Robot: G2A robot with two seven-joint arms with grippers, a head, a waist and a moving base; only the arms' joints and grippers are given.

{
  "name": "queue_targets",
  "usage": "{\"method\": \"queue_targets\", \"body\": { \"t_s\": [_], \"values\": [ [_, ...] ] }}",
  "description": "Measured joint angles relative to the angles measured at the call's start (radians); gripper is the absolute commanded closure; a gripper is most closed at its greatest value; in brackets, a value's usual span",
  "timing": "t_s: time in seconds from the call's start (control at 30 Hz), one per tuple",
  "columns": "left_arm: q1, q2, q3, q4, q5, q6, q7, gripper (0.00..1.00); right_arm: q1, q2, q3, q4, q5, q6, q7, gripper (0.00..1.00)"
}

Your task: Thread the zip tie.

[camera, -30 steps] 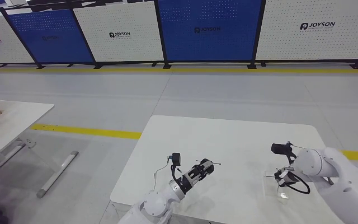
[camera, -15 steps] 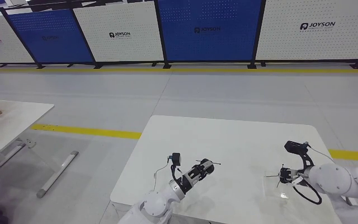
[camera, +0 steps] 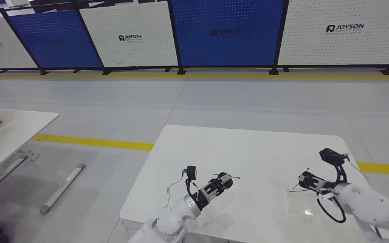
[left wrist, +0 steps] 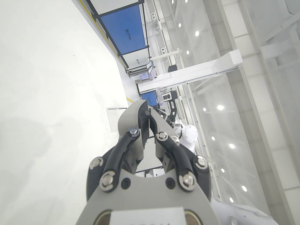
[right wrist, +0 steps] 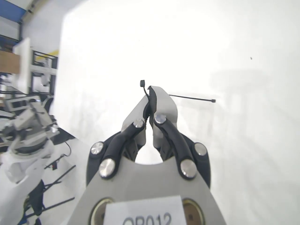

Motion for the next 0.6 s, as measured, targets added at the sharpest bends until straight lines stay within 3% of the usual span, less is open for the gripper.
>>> {"method": "queue_targets", "body": {
  "t_s": [0.07, 0.17, 0.5, 0.6],
  "values": [
    [0.000, 0.000, 0.000, 0.000, 0.000, 0.000, 0.000, 1.00, -0.059, -0.003, 0.043, -0.030, 0.052, -0.016, -0.102, 1.00],
    [0.000, 0.000, 0.000, 0.000, 0.000, 0.000, 0.000, 1.00, -0.112, -0.009, 0.062, -0.054, 0.069, 0.011, -0.249, 1.00],
    [0.000, 0.000, 0.000, 0.000, 0.001, 0.000, 0.001, 1.00, -0.108, -0.008, 0.061, -0.053, 0.067, 0.011, -0.232, 1.00],
    [-0.005, -0.001, 0.016, 0.005, 0.052, 0.016, 0.029, 1.00, -0.108, -0.008, 0.061, -0.053, 0.067, 0.011, -0.232, 1.00]
  ]
}}
